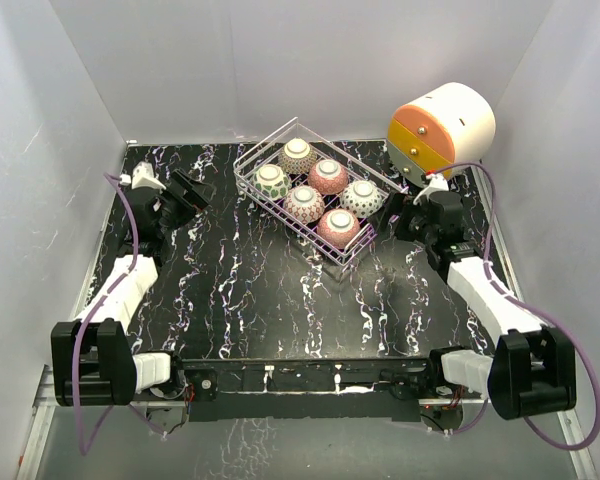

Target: Unload the bowls from the dish rack

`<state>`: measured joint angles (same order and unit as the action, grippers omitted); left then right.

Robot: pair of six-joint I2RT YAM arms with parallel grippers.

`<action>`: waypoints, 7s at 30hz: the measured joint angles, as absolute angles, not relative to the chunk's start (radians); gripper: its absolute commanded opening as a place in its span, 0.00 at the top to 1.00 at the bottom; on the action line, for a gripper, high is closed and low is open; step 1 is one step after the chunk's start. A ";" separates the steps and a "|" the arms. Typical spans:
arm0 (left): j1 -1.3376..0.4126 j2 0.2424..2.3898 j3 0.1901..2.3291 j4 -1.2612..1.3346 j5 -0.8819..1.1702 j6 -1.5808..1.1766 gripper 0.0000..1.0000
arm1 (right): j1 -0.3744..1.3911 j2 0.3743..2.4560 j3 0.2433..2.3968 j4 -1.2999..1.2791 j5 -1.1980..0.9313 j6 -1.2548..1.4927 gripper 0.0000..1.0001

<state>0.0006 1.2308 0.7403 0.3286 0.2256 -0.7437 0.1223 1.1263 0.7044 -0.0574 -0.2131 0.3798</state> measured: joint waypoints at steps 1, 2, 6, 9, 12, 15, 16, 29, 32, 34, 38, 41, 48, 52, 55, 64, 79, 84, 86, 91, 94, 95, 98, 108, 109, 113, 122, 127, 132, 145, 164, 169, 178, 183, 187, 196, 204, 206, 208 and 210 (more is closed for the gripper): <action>0.001 1.232 0.741 0.325 0.224 -0.739 0.03 | 0.122 1.152 0.718 -0.065 -0.233 0.395 0.04; 0.001 1.235 0.743 0.320 0.224 -0.731 0.03 | 0.122 1.171 0.731 -0.072 -0.249 0.405 0.06; 0.002 1.358 0.877 0.288 0.287 -0.680 0.03 | 0.122 1.186 0.753 -0.083 -0.281 0.441 0.09; 0.002 1.554 1.103 0.272 0.401 -0.616 0.03 | 0.122 1.184 0.760 -0.083 -0.281 0.448 0.10; 0.002 1.703 1.256 0.270 0.497 -0.558 0.03 | 0.122 1.168 0.755 -0.086 -0.287 0.452 0.10; -0.002 1.808 1.340 0.265 0.556 -0.489 0.03 | 0.122 1.116 0.727 -0.073 -0.294 0.452 0.10; -0.005 1.837 1.361 0.263 0.570 -0.459 0.03 | 0.122 1.094 0.717 -0.075 -0.295 0.451 0.11; -0.035 2.072 1.520 0.310 0.659 -0.260 0.25 | 0.122 1.012 0.703 -0.073 -0.329 0.413 0.11; -0.045 2.098 1.543 0.312 0.663 -0.239 0.33 | 0.122 1.013 0.702 -0.073 -0.331 0.407 0.11; -0.057 2.108 1.560 0.305 0.662 -0.217 0.37 | 0.122 1.013 0.702 -0.073 -0.333 0.403 0.11; -0.083 2.109 1.575 0.295 0.662 -0.181 0.50 | 0.122 1.013 0.697 -0.072 -0.332 0.397 0.11; -0.097 2.109 1.580 0.286 0.648 -0.154 0.57 | 0.122 1.013 0.688 -0.076 -0.332 0.393 0.11; -0.097 2.109 1.582 0.268 0.605 -0.125 0.83 | 0.122 1.012 0.672 -0.080 -0.320 0.387 0.11; -0.095 2.109 1.582 0.262 0.580 -0.121 1.00 | 0.122 1.012 0.671 -0.079 -0.316 0.386 0.11; -0.094 2.102 1.575 0.261 0.608 -0.113 1.00 | 0.122 1.012 0.671 -0.079 -0.319 0.384 0.11; -0.111 2.005 1.422 0.315 0.583 -0.199 1.00 | 0.122 1.028 0.684 -0.100 -0.352 0.411 0.18; -0.126 1.536 0.945 0.239 0.287 -0.358 1.00 | 0.123 1.132 0.721 -0.115 -0.341 0.507 0.29; -0.136 1.355 0.827 0.147 0.165 -0.422 1.00 | 0.131 1.201 0.749 -0.152 -0.283 0.495 0.45; -0.135 1.312 0.815 0.101 0.125 -0.430 1.00 | 0.137 1.229 0.766 -0.159 -0.260 0.488 0.50; -0.133 1.285 0.813 0.048 0.075 -0.435 1.00 | 0.187 1.289 0.822 -0.162 -0.212 0.471 0.66; -0.133 1.283 0.813 0.040 0.068 -0.436 1.00 | 0.229 1.337 0.869 -0.163 -0.178 0.460 0.77; -0.133 1.283 0.811 0.042 0.068 -0.437 1.00 | 0.243 1.353 0.882 -0.165 -0.161 0.455 0.81; -0.133 1.271 0.799 0.042 0.063 -0.440 1.00 | 0.281 1.396 0.916 -0.184 -0.102 0.440 0.90; -0.130 1.299 0.826 0.030 0.059 -0.460 1.00 | 0.308 1.505 1.030 -0.218 0.010 0.433 0.93; -0.128 1.310 0.833 0.035 0.059 -0.463 1.00 | 0.308 1.525 1.052 -0.223 0.015 0.426 0.93; -0.126 1.355 0.865 0.048 0.038 -0.465 1.00 | 0.308 1.610 1.142 -0.229 0.031 0.395 0.93; -0.119 1.479 0.963 0.074 0.012 -0.447 0.98 | 0.307 1.739 1.281 -0.230 0.057 0.351 0.93; -0.119 1.512 0.995 0.079 -0.002 -0.445 0.96 | 0.305 1.803 1.358 -0.234 0.074 0.333 0.93; -0.120 1.510 0.992 0.081 -0.019 -0.449 0.78 | 0.305 1.811 1.367 -0.232 0.075 0.323 0.86; -0.117 1.474 1.001 0.005 -0.068 -0.448 0.04 | 0.319 1.659 1.330 -0.219 0.081 0.283 0.07; -0.087 1.308 1.187 -0.134 -0.019 -0.360 0.03 | 0.546 1.663 1.400 -0.096 0.121 0.088 0.02; -0.063 1.320 1.106 -0.075 0.078 -0.408 0.03 | 0.610 1.756 1.421 -0.093 0.117 0.097 0.01; -0.021 1.366 1.034 -0.014 0.196 -0.469 0.03 | 0.603 1.991 1.562 -0.115 0.110 0.197 0.08; -0.021 1.366 1.034 0.000 0.199 -0.468 0.03 | 0.612 2.052 1.598 -0.150 0.099 0.223 0.16; -0.021 1.366 1.034 -0.001 0.200 -0.468 0.03 | 0.624 2.079 1.633 -0.155 0.098 0.227 0.21; -0.021 1.366 1.034 -0.001 0.201 -0.468 0.03 | 0.636 2.103 1.666 -0.157 0.106 0.235 0.41; -0.021 1.366 1.034 0.000 0.208 -0.468 0.03 | 0.640 2.103 1.672 -0.157 0.118 0.236 0.55; -0.021 1.366 1.034 0.000 0.210 -0.468 0.03 | 0.641 2.103 1.677 -0.156 0.127 0.236 0.57; -0.020 1.367 1.034 0.000 0.211 -0.468 0.03 | 0.641 2.103 1.679 -0.161 0.137 0.234 0.59; -0.021 1.367 1.034 0.000 0.211 -0.468 0.03 | 0.640 2.103 1.679 -0.169 0.140 0.233 0.60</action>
<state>-0.0208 1.3666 1.0340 -0.0002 0.2111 -0.4683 0.6403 2.1029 1.6791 -0.1688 0.1402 0.2333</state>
